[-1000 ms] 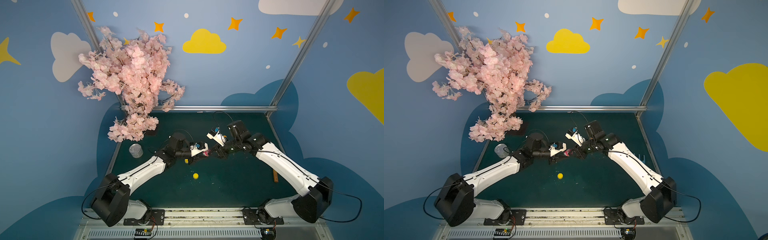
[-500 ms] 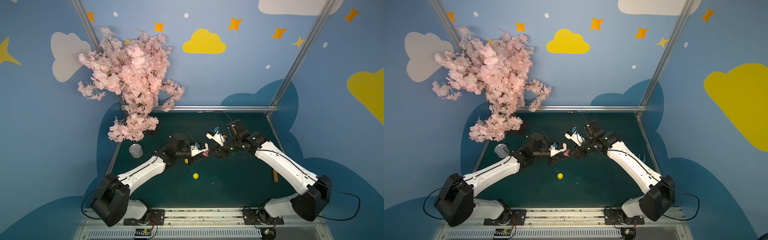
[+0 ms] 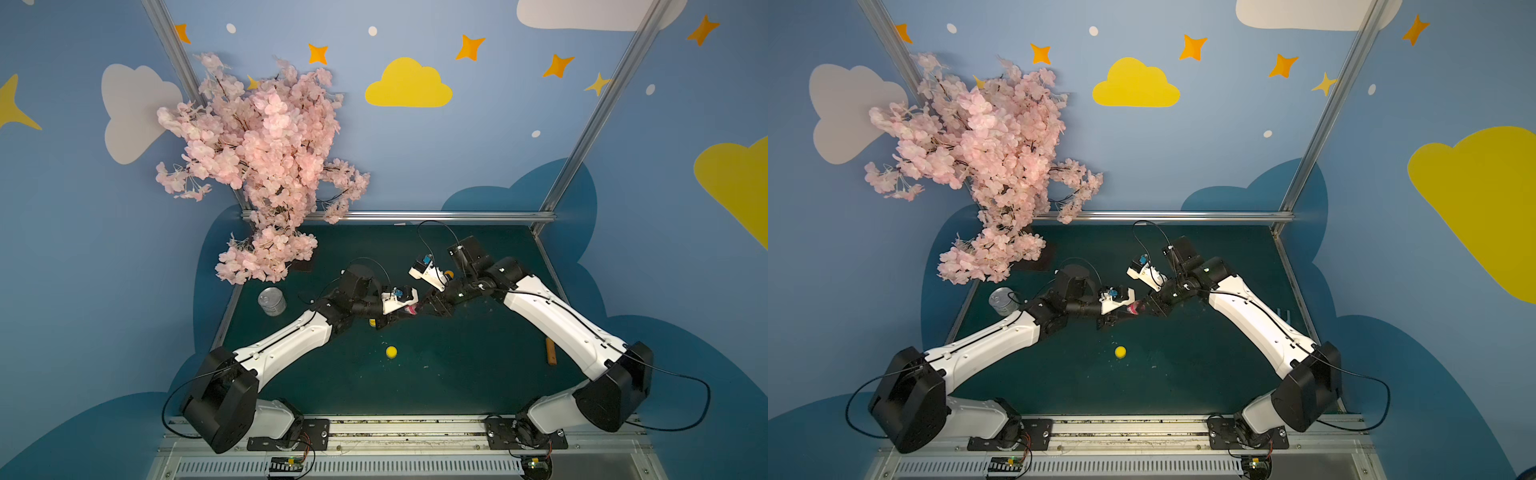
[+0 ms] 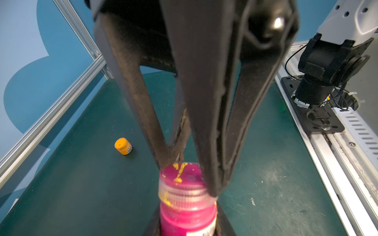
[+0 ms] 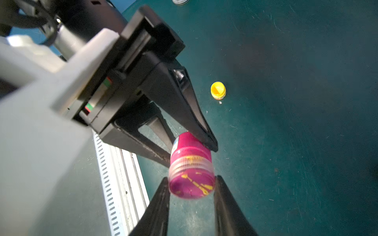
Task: Close the paint jar lid
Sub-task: Screw the lid onto the paint jar.
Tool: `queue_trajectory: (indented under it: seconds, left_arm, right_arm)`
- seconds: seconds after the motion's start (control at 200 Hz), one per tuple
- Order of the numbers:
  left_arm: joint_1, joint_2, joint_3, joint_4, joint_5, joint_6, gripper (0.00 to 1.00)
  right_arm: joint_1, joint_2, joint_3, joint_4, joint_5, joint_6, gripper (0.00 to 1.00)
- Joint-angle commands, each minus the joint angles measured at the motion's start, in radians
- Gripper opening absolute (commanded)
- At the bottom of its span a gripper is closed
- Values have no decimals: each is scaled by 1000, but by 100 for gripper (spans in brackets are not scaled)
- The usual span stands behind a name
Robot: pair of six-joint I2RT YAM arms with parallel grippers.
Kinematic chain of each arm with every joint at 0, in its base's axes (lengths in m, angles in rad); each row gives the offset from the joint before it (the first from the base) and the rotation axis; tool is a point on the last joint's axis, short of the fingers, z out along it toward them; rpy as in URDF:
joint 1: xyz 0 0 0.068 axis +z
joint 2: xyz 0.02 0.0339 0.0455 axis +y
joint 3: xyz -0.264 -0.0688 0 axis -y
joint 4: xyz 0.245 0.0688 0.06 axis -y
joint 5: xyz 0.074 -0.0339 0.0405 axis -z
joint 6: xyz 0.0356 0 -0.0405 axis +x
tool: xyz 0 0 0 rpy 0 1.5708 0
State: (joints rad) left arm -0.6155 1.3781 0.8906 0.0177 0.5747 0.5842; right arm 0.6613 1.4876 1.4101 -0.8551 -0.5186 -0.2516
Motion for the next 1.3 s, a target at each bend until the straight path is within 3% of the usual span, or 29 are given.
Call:
queue_trajectory:
  seconds: [0.0, 0.2, 0.501, 0.656, 0.921, 1.297]
  left_arm:
    - [-33, -3, 25, 0, 24, 34, 29]
    - [-57, -24, -14, 92, -54, 40, 29]
    - [-115, -66, -147, 408, -306, 93, 29]
    - [-122, -66, -159, 442, -328, 106, 29]
    - [-111, -77, -136, 274, -241, 62, 29]
    - [26, -57, -53, 103, 224, -138, 31]
  right_arm:
    - [15, 27, 38, 42, -59, 5, 26]
    - [15, 66, 48, 56, -62, 61, 26]
    - [-9, 162, 96, 27, -60, 275, 25]
    - [-8, 211, 137, -13, -67, 343, 24]
    - [-19, 161, 140, -30, -51, 269, 23]
    - [-23, 85, 139, -89, -46, -8, 20]
